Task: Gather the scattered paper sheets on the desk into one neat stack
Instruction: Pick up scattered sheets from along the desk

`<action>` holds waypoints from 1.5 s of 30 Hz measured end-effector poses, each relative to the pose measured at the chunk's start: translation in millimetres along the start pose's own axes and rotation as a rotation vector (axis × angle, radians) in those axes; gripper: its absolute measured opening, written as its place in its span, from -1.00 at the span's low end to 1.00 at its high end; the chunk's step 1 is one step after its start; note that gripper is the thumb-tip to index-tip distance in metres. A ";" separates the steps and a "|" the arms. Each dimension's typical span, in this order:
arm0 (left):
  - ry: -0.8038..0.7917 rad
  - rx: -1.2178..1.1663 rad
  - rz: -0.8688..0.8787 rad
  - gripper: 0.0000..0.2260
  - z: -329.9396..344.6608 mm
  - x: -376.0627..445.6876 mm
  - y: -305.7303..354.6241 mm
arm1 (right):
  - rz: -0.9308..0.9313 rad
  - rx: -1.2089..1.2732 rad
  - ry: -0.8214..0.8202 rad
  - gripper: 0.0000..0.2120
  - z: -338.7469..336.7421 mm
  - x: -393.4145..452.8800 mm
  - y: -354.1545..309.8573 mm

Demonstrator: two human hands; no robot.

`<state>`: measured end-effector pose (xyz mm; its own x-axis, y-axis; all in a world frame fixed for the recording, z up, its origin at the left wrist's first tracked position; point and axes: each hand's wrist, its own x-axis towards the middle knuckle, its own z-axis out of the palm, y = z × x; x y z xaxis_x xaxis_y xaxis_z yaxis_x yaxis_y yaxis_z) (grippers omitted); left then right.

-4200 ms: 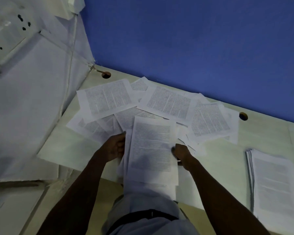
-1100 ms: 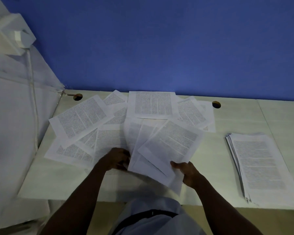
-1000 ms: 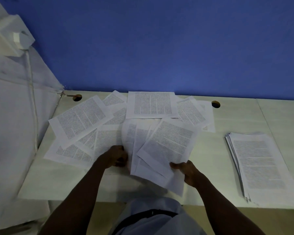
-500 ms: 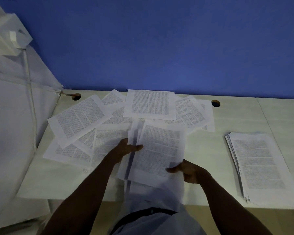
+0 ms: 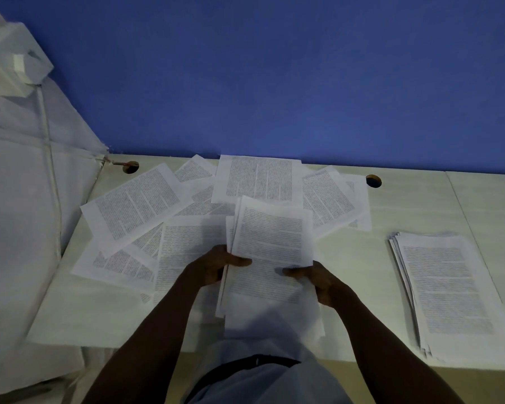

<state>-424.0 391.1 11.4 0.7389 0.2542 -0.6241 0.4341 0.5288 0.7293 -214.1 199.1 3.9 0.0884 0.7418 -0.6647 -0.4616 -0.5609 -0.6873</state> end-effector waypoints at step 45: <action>0.357 -0.069 -0.156 -0.48 -26.2 -10.0 29.1 | -0.063 0.046 0.103 -0.44 -22.5 -8.4 2.9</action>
<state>-432.2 425.2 31.5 0.4358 0.4258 -0.7930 0.4823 0.6334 0.6051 -196.3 182.9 0.9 0.2074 0.7321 -0.6489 -0.4918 -0.4954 -0.7160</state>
